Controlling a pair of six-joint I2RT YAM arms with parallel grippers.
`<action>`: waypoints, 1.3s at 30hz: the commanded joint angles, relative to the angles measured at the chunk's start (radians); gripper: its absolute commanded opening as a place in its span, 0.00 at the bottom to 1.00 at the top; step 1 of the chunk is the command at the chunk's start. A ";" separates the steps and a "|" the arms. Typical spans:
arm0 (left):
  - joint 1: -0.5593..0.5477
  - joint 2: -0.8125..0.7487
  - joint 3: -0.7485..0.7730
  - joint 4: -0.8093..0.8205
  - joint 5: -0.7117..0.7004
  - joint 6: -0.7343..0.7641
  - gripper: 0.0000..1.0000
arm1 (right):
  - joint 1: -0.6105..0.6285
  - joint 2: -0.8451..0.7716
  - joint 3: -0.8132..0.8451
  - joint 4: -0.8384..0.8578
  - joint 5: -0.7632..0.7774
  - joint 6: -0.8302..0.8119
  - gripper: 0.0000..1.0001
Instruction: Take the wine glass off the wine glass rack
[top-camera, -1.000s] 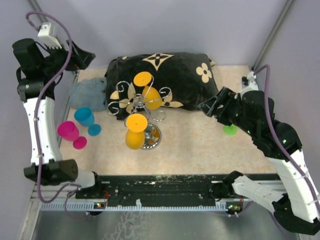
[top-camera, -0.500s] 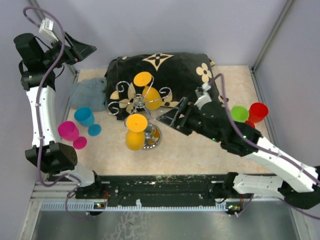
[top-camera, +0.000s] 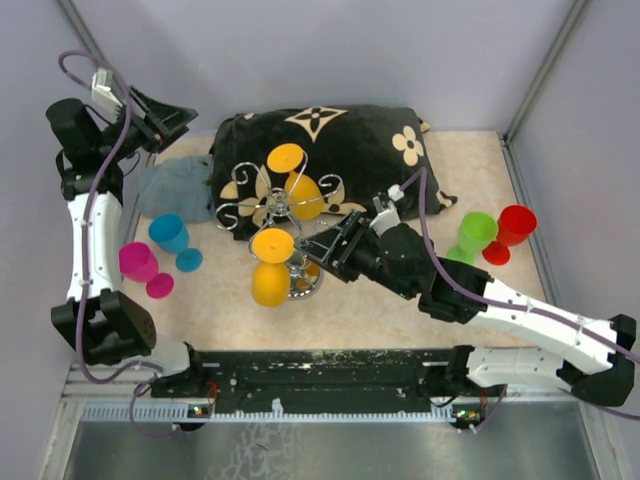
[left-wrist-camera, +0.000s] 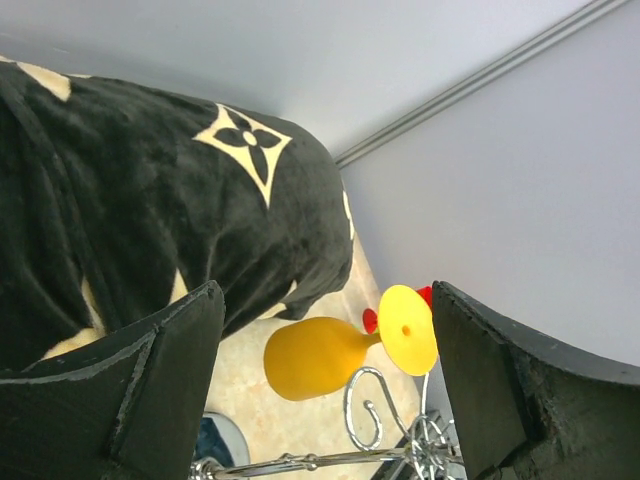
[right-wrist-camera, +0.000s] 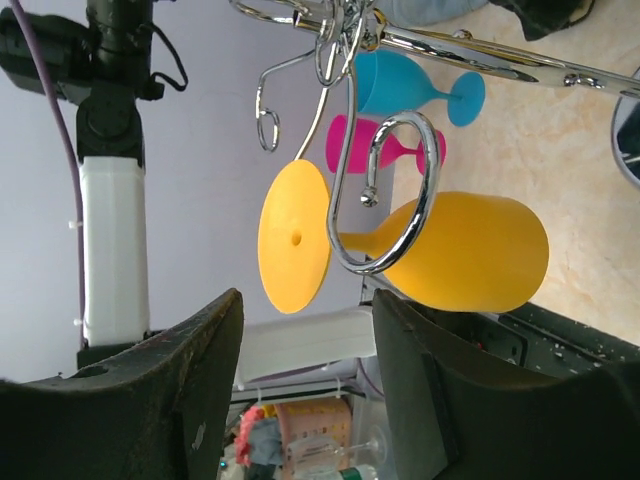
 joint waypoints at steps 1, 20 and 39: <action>0.011 -0.079 -0.034 0.122 -0.002 -0.085 0.89 | 0.013 -0.006 -0.021 0.128 0.014 0.051 0.54; 0.017 -0.125 -0.075 0.110 0.005 -0.080 0.89 | 0.035 0.051 -0.086 0.241 -0.003 0.103 0.46; 0.020 -0.125 -0.087 0.115 0.027 -0.069 0.88 | 0.035 0.073 -0.100 0.287 -0.020 0.110 0.24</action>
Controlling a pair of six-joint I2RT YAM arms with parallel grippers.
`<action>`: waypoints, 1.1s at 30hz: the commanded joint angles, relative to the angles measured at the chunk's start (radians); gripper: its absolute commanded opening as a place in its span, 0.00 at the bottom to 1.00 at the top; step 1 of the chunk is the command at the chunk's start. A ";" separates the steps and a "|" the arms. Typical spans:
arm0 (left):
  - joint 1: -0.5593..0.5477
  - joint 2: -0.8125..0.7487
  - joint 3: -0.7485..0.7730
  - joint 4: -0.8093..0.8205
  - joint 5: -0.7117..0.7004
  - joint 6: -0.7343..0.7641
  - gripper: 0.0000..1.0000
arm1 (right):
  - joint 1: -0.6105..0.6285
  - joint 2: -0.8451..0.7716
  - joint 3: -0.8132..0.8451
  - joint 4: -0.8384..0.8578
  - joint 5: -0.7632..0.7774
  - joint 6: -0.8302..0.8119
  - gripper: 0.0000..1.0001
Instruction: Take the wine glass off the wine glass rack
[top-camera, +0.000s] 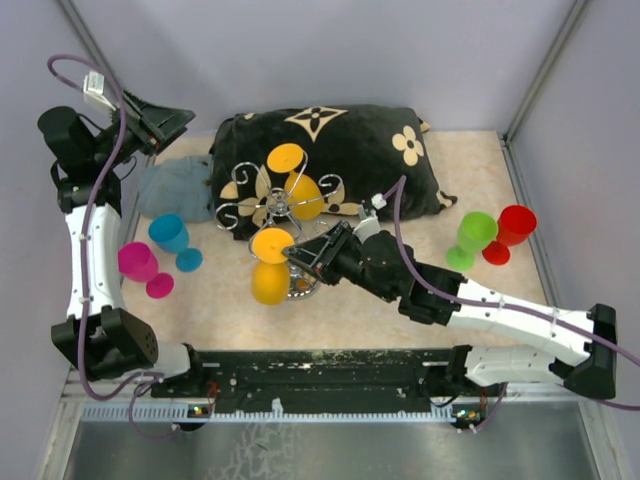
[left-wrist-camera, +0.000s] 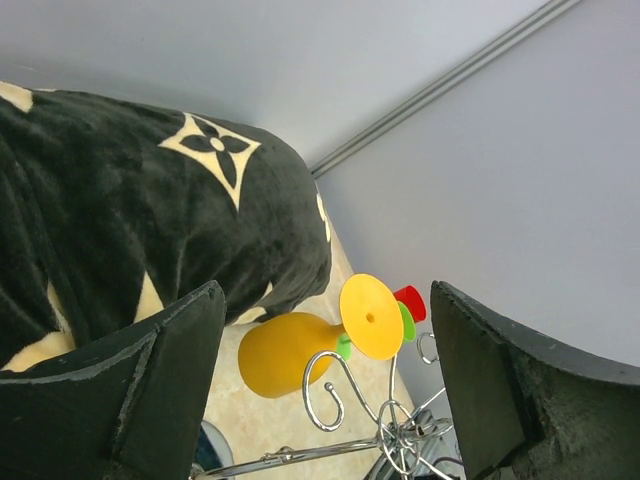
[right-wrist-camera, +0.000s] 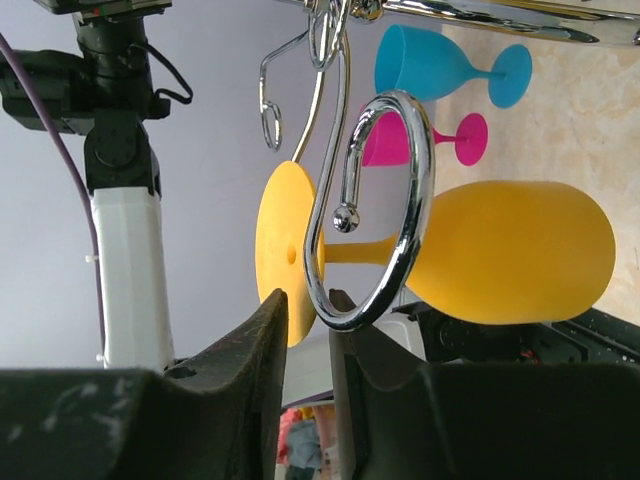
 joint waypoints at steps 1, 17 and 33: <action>0.009 -0.024 -0.011 0.021 0.018 0.012 0.88 | 0.013 0.006 0.003 0.068 -0.011 0.005 0.21; 0.008 -0.024 -0.037 0.064 0.036 -0.012 0.86 | 0.013 0.005 0.111 0.030 -0.010 -0.024 0.00; 0.008 -0.012 -0.011 0.056 0.040 0.005 0.86 | 0.031 0.049 0.128 0.036 -0.048 0.008 0.00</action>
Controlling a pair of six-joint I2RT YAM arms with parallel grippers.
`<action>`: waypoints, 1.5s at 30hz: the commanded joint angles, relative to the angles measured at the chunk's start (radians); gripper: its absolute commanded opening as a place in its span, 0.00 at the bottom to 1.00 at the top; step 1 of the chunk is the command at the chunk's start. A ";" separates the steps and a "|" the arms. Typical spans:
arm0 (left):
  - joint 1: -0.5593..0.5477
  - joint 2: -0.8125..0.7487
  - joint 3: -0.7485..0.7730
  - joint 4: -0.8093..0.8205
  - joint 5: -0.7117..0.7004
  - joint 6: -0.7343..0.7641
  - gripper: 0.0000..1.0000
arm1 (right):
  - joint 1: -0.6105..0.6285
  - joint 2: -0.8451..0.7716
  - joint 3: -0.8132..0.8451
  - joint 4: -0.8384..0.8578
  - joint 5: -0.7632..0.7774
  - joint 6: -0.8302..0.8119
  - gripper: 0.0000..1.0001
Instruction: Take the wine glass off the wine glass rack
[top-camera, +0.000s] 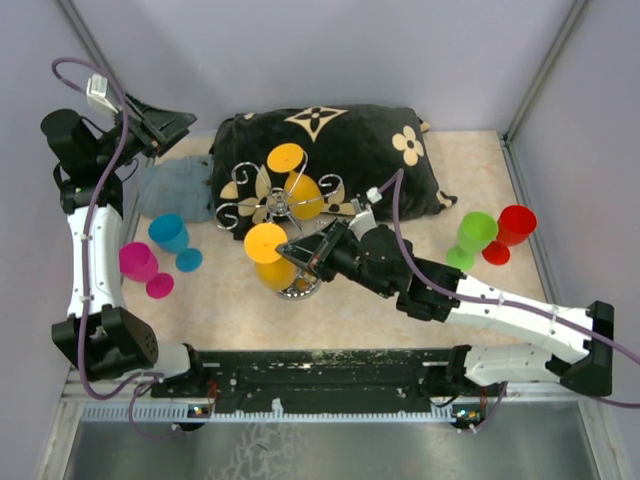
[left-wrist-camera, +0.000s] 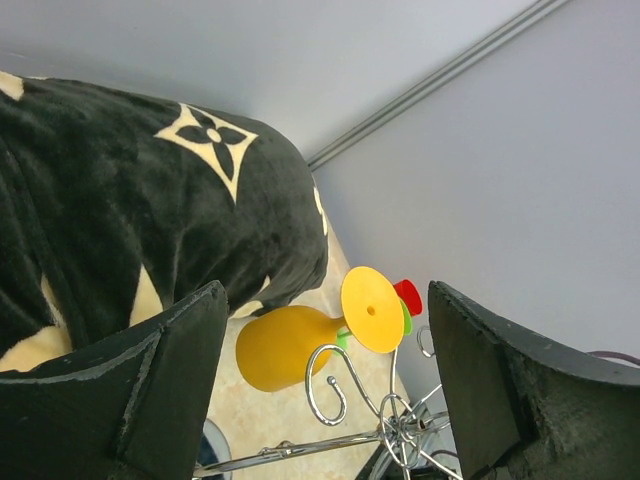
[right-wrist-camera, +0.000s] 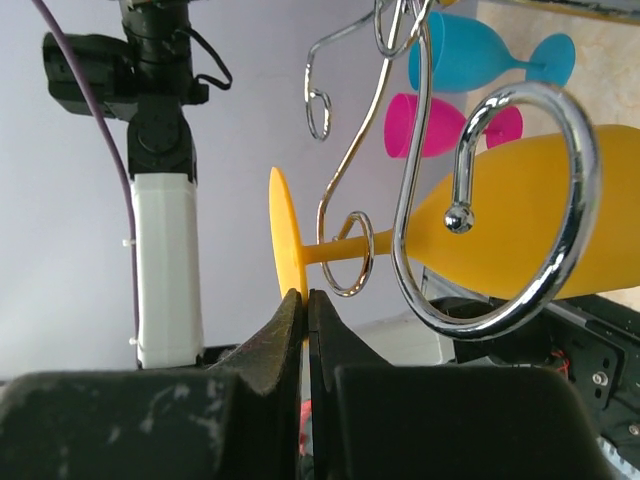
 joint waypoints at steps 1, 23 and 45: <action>0.009 -0.010 0.021 0.028 0.016 0.009 0.86 | 0.033 0.029 0.064 0.036 -0.028 0.010 0.00; 0.009 -0.023 0.018 0.029 0.032 0.006 0.85 | 0.043 0.077 0.128 0.001 0.045 -0.007 0.00; 0.009 -0.035 -0.004 0.046 0.044 -0.011 0.85 | 0.041 0.013 0.103 -0.076 0.217 0.006 0.00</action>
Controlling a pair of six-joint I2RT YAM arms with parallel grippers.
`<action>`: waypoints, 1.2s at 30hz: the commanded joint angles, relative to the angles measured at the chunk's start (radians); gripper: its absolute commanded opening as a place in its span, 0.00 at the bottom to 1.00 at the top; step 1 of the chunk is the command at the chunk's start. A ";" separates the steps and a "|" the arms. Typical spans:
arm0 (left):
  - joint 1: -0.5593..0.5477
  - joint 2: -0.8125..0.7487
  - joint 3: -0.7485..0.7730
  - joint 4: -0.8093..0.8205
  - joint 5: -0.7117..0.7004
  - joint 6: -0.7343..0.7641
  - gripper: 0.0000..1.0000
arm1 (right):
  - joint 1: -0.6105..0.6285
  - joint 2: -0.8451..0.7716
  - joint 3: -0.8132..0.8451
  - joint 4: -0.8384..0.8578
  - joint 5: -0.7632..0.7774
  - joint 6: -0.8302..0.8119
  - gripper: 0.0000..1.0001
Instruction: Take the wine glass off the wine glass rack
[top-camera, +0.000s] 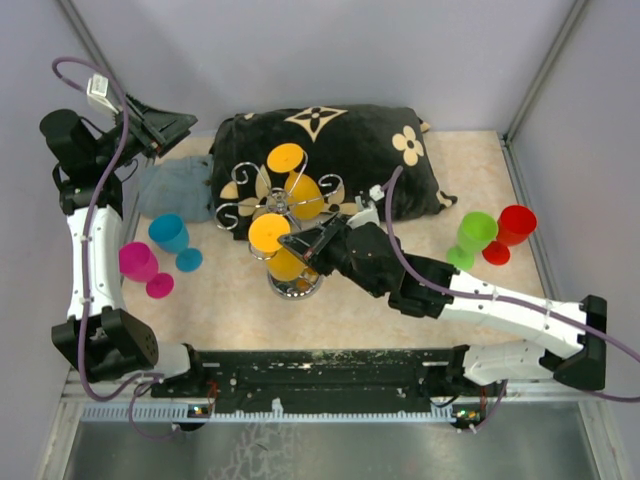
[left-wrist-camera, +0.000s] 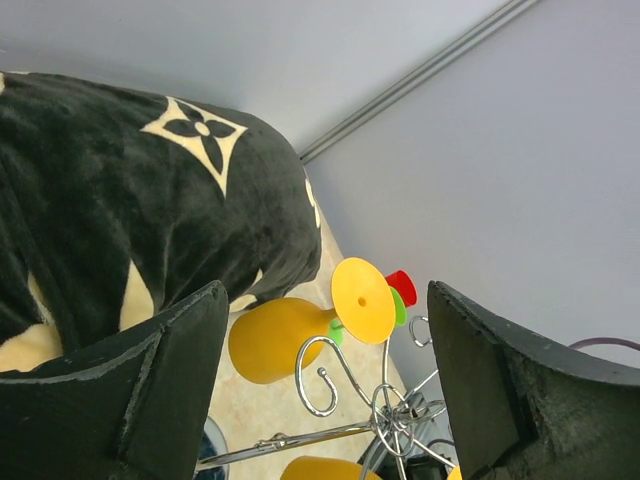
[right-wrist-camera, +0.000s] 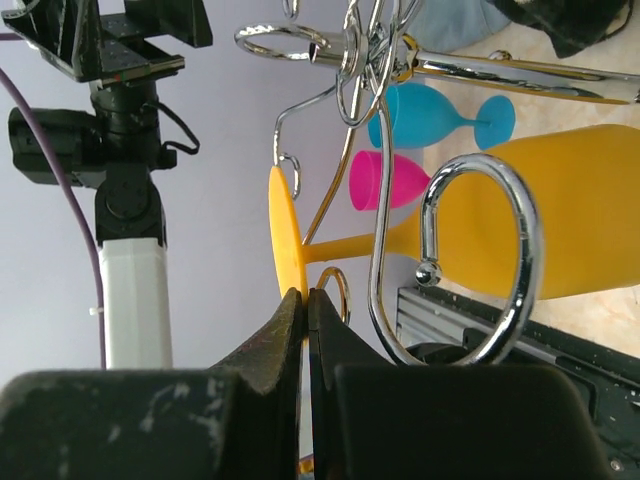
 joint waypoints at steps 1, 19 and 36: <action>0.008 -0.028 -0.005 0.048 0.016 -0.011 0.85 | 0.013 -0.062 0.020 0.008 0.066 0.009 0.00; 0.008 -0.021 0.000 0.051 0.013 -0.010 0.85 | 0.021 -0.159 -0.046 -0.127 -0.072 0.069 0.00; 0.046 0.123 0.308 -0.006 -0.044 0.038 0.86 | 0.234 -0.187 0.115 -0.286 -0.260 0.127 0.00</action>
